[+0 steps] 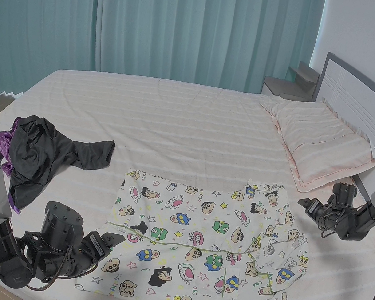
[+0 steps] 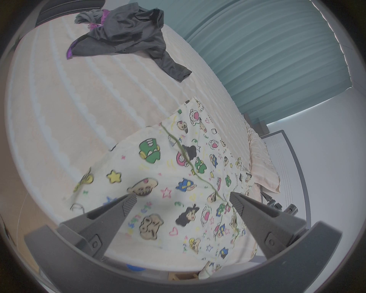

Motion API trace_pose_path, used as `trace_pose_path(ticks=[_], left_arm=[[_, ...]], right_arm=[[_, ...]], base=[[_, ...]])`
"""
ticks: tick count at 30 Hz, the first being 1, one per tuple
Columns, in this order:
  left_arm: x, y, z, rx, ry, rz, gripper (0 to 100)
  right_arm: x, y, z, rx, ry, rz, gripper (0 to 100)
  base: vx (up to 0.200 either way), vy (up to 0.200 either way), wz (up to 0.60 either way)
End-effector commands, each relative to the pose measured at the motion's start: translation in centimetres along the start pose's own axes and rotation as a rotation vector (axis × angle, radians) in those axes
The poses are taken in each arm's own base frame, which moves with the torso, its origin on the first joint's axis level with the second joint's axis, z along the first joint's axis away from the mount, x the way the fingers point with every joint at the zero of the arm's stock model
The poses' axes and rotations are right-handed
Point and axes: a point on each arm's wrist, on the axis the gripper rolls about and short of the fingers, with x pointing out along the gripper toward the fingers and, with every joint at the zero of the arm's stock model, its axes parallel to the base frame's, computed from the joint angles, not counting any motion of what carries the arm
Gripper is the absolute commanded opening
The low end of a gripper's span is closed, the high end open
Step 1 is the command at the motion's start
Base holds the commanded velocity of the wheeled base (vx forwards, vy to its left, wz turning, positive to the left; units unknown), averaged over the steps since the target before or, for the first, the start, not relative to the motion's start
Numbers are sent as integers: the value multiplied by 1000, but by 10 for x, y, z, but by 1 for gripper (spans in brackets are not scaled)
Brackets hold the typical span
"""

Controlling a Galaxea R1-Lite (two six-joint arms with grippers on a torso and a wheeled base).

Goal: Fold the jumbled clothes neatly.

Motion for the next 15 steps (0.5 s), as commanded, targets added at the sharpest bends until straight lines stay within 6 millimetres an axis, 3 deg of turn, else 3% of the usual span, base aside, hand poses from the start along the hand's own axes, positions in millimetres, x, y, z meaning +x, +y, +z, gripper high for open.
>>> trace_pose_path(ticks=[1,6,11,15], left_arm=[[-3,5,-2,-8,16,15,100],[-3,6,-2,-10,17,20,100],[-5,10,1,-20,42,19,100],[-10,11,14,-62,96,-37,100]], right_arm=[[-76,7,12,16,-82,45,100],[-99,5,-5,49,-45,38,100],[-132,3,-43,102,31,40,100],[-155,5,-73,153,84,64,100]], base=[[-200,0,0],[-200,0,0],[-200,0,0],[0,0,0]])
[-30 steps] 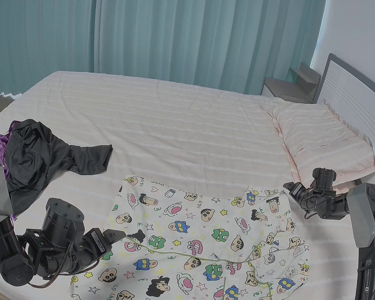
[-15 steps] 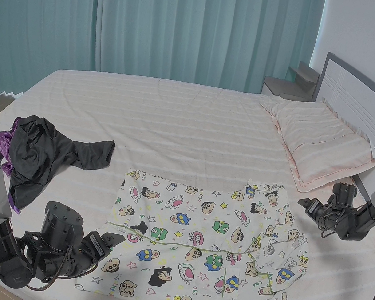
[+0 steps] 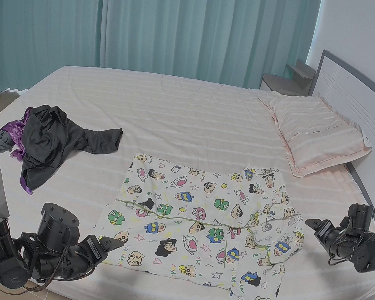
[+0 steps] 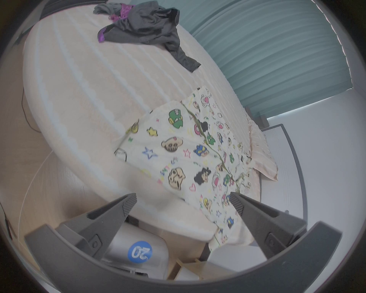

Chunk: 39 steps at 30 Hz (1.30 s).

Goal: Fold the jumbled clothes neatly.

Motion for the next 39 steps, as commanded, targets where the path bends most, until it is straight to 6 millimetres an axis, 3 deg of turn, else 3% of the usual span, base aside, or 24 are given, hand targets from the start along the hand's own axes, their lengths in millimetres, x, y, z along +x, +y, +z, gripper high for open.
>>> trace_pose_path(ticks=[1,4,12,29,39], left_arm=[[-8,3,16,-51,63,-57,100],[-10,5,22,-73,116,-91,100],[-9,4,24,-78,145,-111,100],[-6,5,30,-101,112,-103,100],[-6,6,32,-105,107,-97,100]], right_arm=[[-46,7,-37,56,42,63,100],[-53,9,-55,96,72,90,100],[-64,19,-77,182,112,162,100],[-66,15,-80,189,127,144,100],[-66,14,-81,188,128,141,100]], base=[[0,0,0],[0,0,0],[0,0,0],[0,0,0],[0,200,0]])
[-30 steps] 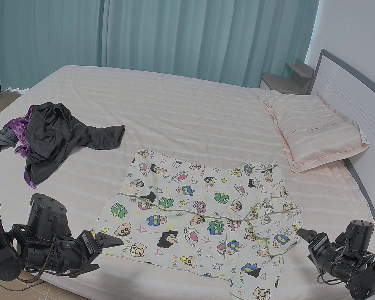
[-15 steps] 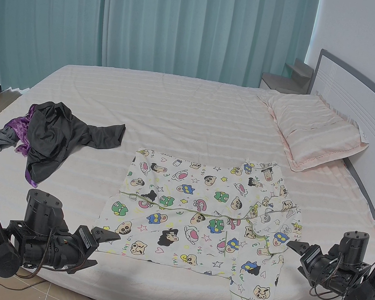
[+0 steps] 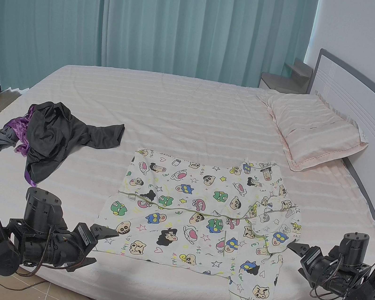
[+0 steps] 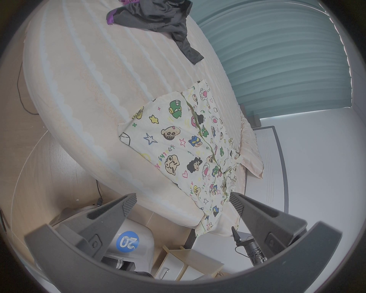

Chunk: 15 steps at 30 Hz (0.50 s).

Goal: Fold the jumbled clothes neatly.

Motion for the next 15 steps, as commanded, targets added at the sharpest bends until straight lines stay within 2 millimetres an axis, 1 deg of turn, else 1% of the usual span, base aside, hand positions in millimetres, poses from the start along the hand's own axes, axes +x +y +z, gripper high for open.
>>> trace_pose_path(ticks=[1,2,6,9,10,12,13,15], left_arm=[[1,1,0,1,0,4,100],[1,1,0,1,2,5,100],[5,4,-4,18,0,30,100],[13,6,-13,62,-2,71,100],[13,6,-13,62,-2,71,100],[29,10,-29,158,-20,144,100],[33,10,-32,176,-27,156,100],[51,13,-42,228,-55,211,100]], right_arm=[[1,-1,-1,0,4,-3,100],[1,-1,-1,0,4,-3,100],[1,-1,-1,0,5,-4,100],[1,-1,-1,-1,6,-3,100],[1,-1,-1,-1,6,-3,100],[1,-1,-1,-1,6,-3,100],[1,0,-1,-2,7,-3,100],[1,0,-1,-2,7,-3,100]], base=[[0,200,0],[0,200,0],[0,0,0],[0,0,0],[0,0,0],[0,0,0],[0,0,0],[0,0,0]])
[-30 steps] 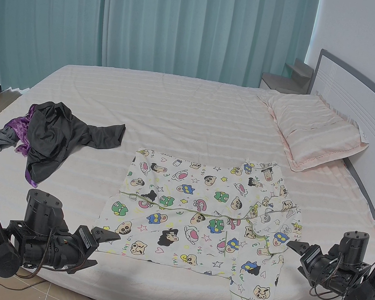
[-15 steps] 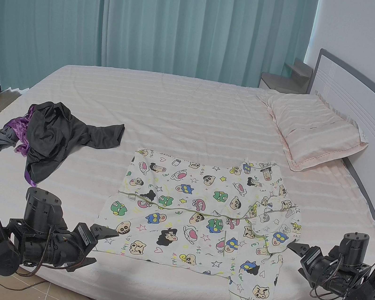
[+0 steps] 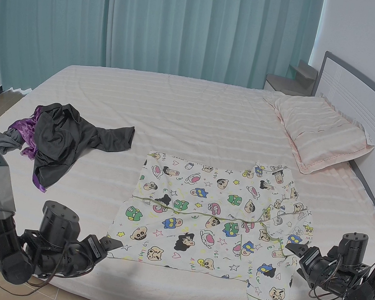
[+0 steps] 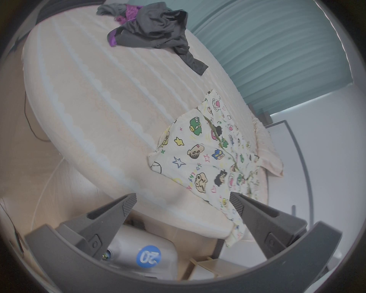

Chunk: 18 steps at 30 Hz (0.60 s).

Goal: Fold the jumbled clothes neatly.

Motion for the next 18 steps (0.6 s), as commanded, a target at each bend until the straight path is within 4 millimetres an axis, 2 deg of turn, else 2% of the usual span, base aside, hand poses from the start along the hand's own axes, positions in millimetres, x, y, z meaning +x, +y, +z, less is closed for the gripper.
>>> trace_pose_path(ticks=[1,4,9,18], left_arm=[[42,4,-30,125,-8,126,100],[62,5,-34,178,-73,180,100],[70,2,-38,242,-51,226,100],[87,-17,-26,225,-81,210,100]], right_arm=[[1,0,-1,1,4,-3,100],[0,-1,-1,0,5,-4,100],[0,-1,-1,0,3,-4,100],[0,-1,0,1,1,-3,100]], base=[[0,0,0],[0,0,0],[0,0,0],[0,0,0]])
